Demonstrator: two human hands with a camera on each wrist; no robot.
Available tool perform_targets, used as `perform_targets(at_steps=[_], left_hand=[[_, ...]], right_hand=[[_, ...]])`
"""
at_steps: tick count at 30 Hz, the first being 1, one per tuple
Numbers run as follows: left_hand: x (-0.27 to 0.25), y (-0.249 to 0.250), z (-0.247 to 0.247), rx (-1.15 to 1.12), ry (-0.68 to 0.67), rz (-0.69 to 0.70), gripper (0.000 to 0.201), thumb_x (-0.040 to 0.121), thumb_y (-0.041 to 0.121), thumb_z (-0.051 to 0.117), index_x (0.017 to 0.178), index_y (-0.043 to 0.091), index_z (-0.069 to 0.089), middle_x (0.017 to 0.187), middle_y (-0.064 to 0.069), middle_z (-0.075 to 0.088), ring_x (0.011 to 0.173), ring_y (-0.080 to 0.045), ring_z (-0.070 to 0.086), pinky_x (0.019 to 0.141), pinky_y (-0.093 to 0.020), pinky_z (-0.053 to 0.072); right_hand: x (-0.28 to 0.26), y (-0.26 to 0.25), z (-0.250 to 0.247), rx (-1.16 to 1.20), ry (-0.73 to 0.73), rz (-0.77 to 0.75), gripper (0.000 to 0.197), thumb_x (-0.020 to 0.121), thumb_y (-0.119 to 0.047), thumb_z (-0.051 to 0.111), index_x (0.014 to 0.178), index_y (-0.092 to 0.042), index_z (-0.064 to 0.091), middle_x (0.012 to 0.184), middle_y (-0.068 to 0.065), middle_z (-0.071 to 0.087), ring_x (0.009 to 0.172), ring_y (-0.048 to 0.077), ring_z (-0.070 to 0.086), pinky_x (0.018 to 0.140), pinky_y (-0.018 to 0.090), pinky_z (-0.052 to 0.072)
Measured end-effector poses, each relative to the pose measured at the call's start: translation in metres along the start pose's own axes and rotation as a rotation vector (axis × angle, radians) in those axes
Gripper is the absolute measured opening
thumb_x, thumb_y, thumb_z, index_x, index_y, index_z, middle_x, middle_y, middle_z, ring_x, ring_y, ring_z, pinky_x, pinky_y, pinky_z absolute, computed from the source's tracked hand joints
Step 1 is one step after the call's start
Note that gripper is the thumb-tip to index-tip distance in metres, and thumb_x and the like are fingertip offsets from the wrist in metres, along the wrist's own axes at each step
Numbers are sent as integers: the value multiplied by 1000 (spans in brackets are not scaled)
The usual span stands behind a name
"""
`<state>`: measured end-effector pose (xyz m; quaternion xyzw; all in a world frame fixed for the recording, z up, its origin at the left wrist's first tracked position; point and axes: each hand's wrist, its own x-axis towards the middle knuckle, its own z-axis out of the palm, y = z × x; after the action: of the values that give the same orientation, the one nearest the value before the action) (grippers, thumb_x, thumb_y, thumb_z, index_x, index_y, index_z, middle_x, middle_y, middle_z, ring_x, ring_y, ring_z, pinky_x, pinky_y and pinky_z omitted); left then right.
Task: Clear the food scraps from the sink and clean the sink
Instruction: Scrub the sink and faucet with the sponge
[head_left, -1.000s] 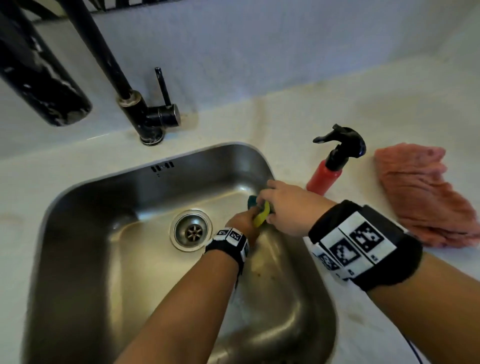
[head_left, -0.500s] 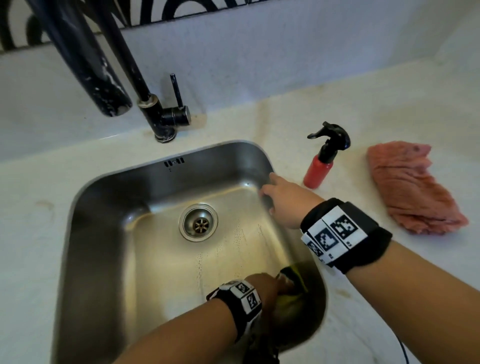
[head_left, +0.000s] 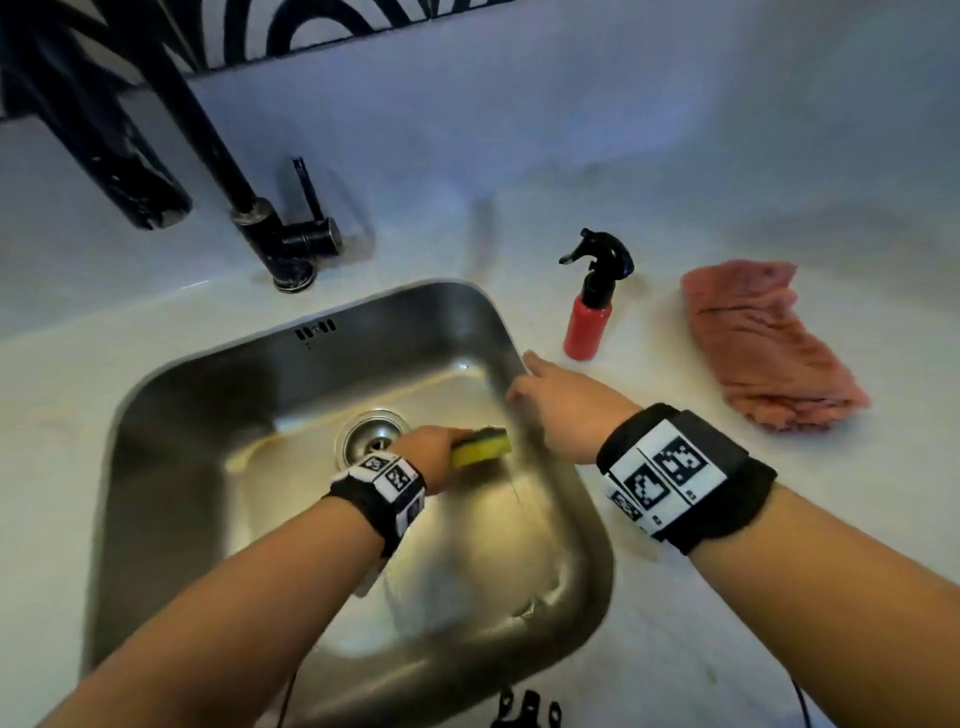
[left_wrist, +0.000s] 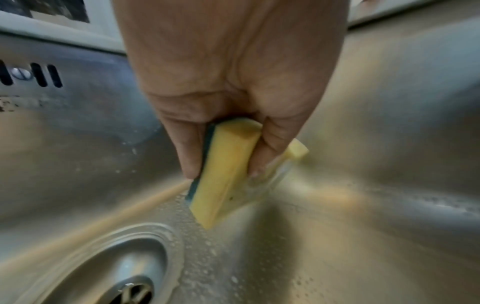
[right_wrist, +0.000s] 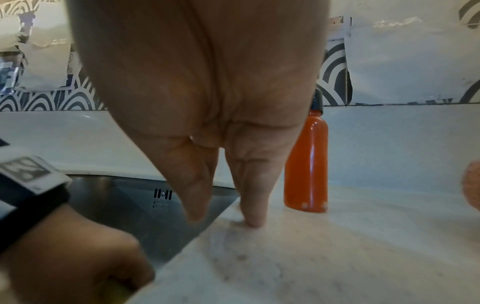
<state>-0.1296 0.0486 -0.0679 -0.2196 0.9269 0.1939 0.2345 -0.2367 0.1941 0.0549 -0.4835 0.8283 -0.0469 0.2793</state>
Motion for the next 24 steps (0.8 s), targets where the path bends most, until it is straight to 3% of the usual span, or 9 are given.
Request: perform_targets(at_steps=[3, 6, 9, 12, 18, 21, 24], left_hand=[[31, -14, -4, -89, 66, -105, 62, 91, 13, 45, 144, 41, 29, 135, -8, 54, 119, -28, 54, 97, -33, 43], [43, -17, 10, -93, -13, -142, 72, 89, 8, 47, 147, 43, 22, 139, -10, 49, 120, -30, 53, 96, -32, 43], [29, -1, 41, -14, -139, 40, 63, 92, 19, 50, 146, 40, 25, 149, -2, 39, 131, -26, 43, 103, -27, 33], [7, 14, 69, -5, -273, 193, 55, 94, 32, 48, 144, 45, 28, 147, 4, 41, 133, -24, 41, 105, -27, 28], [-28, 36, 82, 105, -527, 318, 67, 91, 16, 49, 137, 59, 25, 136, 0, 48, 121, -29, 47, 100, -38, 39], [-50, 50, 84, 111, -671, 369, 46, 95, 34, 42, 138, 49, 37, 136, -3, 49, 122, -29, 46, 102, -39, 38], [-68, 38, 81, 182, -667, 421, 47, 96, 24, 44, 140, 40, 40, 132, -5, 52, 118, -29, 49, 94, -35, 38]], right_hand=[[-7, 0, -4, 12, 22, 8, 45, 88, 2, 46, 130, -12, 51, 150, 8, 28, 123, 30, 50, 104, 33, 38], [-7, 3, -6, -17, 29, 6, 41, 89, 2, 44, 126, -12, 54, 149, 8, 31, 120, 27, 51, 99, 29, 38], [-2, 6, -1, -38, 37, -1, 37, 88, 0, 49, 121, -13, 57, 144, 8, 35, 110, 25, 54, 83, 24, 35], [-2, 8, 1, -30, 48, 15, 35, 89, -1, 46, 118, -14, 59, 143, 7, 37, 111, 25, 53, 83, 23, 33], [-5, 4, -2, -37, 21, 23, 37, 89, 2, 44, 118, -14, 60, 147, 8, 34, 120, 26, 50, 92, 24, 35], [-5, 3, -2, -35, 4, 26, 36, 89, 2, 45, 118, -14, 60, 148, 8, 33, 122, 26, 49, 95, 25, 36], [-5, 3, 0, -42, -3, 31, 36, 88, 3, 47, 117, -14, 61, 149, 7, 32, 121, 25, 49, 93, 24, 36]])
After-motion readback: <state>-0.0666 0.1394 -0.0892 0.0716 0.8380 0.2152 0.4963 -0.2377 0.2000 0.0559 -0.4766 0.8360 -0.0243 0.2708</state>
